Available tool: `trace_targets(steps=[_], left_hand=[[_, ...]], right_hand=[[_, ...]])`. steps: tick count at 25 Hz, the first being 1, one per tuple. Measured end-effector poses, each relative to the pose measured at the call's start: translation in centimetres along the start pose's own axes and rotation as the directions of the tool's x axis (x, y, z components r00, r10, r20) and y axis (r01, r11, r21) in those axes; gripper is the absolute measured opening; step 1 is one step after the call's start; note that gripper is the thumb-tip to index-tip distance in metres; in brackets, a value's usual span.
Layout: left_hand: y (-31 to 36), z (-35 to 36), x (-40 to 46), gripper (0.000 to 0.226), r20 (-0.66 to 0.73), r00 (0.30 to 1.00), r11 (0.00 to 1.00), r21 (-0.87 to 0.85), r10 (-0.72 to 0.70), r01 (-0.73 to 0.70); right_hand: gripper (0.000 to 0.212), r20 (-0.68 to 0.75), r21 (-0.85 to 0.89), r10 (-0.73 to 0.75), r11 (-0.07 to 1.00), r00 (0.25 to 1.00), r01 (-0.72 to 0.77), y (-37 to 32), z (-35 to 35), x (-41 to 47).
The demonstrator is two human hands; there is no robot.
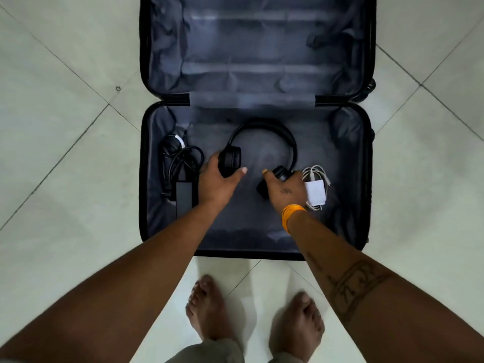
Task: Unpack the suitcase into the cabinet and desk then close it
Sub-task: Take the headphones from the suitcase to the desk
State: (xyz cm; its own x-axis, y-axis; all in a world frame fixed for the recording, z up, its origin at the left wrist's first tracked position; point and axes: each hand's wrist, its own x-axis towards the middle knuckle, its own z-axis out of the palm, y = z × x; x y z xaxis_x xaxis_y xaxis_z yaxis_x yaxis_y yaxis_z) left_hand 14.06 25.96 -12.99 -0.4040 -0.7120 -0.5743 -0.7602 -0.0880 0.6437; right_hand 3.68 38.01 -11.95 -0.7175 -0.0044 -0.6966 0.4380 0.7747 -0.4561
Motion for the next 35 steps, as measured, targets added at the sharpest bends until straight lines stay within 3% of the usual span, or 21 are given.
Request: trace_targets(steps=[6, 11, 14, 21, 25, 28, 35], left_hand=[[1.2, -3.2, -1.3, 0.059, 0.063, 0.994, 0.991, -0.088, -0.092, 0.098], [6.3, -9.5, -9.2, 0.059, 0.132, 0.985, 0.918, -0.367, -0.108, 0.149], [10.0, -14.1, -15.6, 0.050, 0.146, 0.982, 0.807, -0.562, -0.116, 0.179], [19.7, -27.3, -31.2, 0.045, 0.030, 0.992, 0.721, -0.684, -0.126, 0.112], [25.3, -35.6, -40.8, 0.048, -0.049, 0.992, 0.677, -0.734, -0.113, 0.041], [27.7, -41.7, -48.3, 0.036, -0.154, 0.980, 0.636, -0.770, -0.123, -0.041], [26.1, -52.9, -64.9, 0.039, -0.385, 0.898, 0.504, -0.831, -0.213, -0.236]], right_hand=[[0.054, 0.000, 0.083, -0.025, 0.996, 1.000, 0.024, -0.4, -2.1, -2.9], [0.047, 0.044, 0.165, -0.142, 0.977, 0.989, 0.133, -3.6, -8.5, -10.6], [0.042, 0.134, 0.230, -0.214, 0.956, 0.968, 0.179, -7.0, -13.0, -17.2], [0.035, 0.357, 0.483, -0.328, 0.866, 0.875, 0.128, -15.3, -23.6, -35.2], [0.043, 0.423, 0.493, -0.458, 0.840, 0.782, 0.225, -20.4, -29.2, -46.1], [0.049, 0.488, 0.484, -0.546, 0.819, 0.681, 0.309, -23.0, -32.2, -53.7], [0.049, 0.689, 0.415, -0.571, 0.816, 0.447, 0.402, -27.2, -31.5, -68.7]])
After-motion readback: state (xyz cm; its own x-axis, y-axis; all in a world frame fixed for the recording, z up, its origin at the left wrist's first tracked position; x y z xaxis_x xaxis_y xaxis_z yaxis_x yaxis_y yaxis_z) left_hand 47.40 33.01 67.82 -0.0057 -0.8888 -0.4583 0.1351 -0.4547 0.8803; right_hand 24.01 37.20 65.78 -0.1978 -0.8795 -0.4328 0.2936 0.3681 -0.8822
